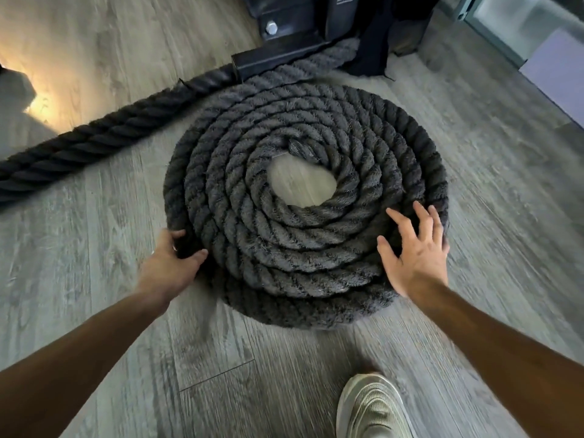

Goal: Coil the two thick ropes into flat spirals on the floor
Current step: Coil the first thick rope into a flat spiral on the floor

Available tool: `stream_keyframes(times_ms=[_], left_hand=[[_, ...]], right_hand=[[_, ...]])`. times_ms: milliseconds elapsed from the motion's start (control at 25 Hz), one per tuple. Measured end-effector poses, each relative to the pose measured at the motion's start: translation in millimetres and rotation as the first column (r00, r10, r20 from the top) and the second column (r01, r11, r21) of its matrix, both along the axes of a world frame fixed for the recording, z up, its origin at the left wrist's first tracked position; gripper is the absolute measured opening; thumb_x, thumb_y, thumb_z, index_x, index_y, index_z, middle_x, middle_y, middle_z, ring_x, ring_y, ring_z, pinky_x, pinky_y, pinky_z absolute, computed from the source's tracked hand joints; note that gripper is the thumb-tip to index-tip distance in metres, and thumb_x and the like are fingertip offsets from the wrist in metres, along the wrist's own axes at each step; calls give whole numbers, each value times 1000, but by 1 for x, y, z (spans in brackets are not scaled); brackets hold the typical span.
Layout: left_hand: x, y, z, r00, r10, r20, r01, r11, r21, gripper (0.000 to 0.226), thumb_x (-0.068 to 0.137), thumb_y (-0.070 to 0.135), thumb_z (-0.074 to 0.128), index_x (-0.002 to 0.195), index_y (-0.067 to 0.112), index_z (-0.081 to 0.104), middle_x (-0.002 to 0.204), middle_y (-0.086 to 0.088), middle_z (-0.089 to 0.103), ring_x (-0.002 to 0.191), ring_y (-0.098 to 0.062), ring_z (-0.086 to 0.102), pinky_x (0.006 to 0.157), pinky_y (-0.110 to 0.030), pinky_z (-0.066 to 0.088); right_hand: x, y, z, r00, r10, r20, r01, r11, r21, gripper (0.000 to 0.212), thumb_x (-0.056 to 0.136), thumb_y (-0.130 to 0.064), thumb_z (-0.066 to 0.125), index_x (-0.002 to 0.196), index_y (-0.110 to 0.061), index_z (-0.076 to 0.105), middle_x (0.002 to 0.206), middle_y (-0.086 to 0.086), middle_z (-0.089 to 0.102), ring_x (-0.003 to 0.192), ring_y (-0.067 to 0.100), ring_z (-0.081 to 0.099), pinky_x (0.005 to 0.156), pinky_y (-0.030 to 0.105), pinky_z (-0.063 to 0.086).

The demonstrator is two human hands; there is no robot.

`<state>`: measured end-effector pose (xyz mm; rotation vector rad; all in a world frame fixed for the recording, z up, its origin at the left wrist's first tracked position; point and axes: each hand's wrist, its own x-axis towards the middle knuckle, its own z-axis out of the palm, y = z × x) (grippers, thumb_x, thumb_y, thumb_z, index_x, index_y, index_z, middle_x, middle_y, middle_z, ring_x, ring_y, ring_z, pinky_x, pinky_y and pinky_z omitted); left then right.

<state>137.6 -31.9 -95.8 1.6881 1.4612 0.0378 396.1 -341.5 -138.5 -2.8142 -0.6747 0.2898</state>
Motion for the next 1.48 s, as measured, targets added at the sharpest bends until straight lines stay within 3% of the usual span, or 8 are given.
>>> stream_keyframes(times_ms=[160,320,440,600,1080,1160,1280,1480], left_hand=[[16,-29,27,837,-538,-104,530,843,-96,57,83,42,79,123,32,39,95,9,69,87,-11,67,72,-27,50],[61,-23,48,52,-788,-613,998,59,9,73,86,61,63,147,33,34,135,1,57,124,-15,50,104,-38,44],[102,-20,44,-172,-691,-702,967,-254,13,125,66,75,72,154,53,-14,169,-2,-12,155,-36,-7,119,-70,12],[116,-21,15,-153,-744,-651,975,-223,26,142,48,83,73,144,62,-29,160,0,-43,149,-41,-30,112,-80,4],[187,-118,-8,143,-808,-572,978,29,204,143,41,96,64,151,57,-19,167,-6,-28,152,-49,-15,108,-84,12],[209,-152,-11,212,-801,-560,969,97,229,144,42,97,63,153,53,-17,167,-10,-27,151,-52,-13,108,-84,14],[231,-194,-13,288,-784,-550,954,187,234,147,45,99,57,158,40,-16,167,-12,-26,152,-49,-17,110,-82,9],[213,-155,-2,112,-827,-552,969,-31,243,135,51,100,49,160,41,-4,171,-3,-11,156,-32,-5,120,-66,13]], right_hand=[[79,-23,14,995,84,45,-71,970,-231,62,97,-64,13,157,-47,10,170,4,5,156,30,-5,120,67,4],[77,-24,34,985,-165,48,172,955,-242,77,90,-73,0,159,-40,7,169,14,5,154,42,-1,115,74,3],[-8,-15,22,984,-143,-104,121,974,-194,78,89,-81,12,157,-49,-6,169,6,-12,152,43,-15,114,74,0],[-52,-8,8,986,-117,-118,97,982,-161,82,85,-85,18,157,-51,-3,169,1,-15,151,41,-19,113,72,18],[111,-58,26,996,63,56,-37,925,-378,75,85,-85,1,154,-56,-6,170,-1,-10,153,36,-19,116,73,-5],[117,-58,34,988,-47,144,105,898,-428,70,93,-76,1,157,-48,-7,170,8,-11,152,43,-17,113,75,-8],[80,-37,27,936,-338,-96,313,926,-210,67,98,-68,14,159,-45,-4,169,9,-15,152,41,-19,117,70,-3],[63,-31,11,929,-353,-114,337,932,-137,79,94,-73,20,160,-38,-4,168,14,-16,151,39,-22,119,65,7]])
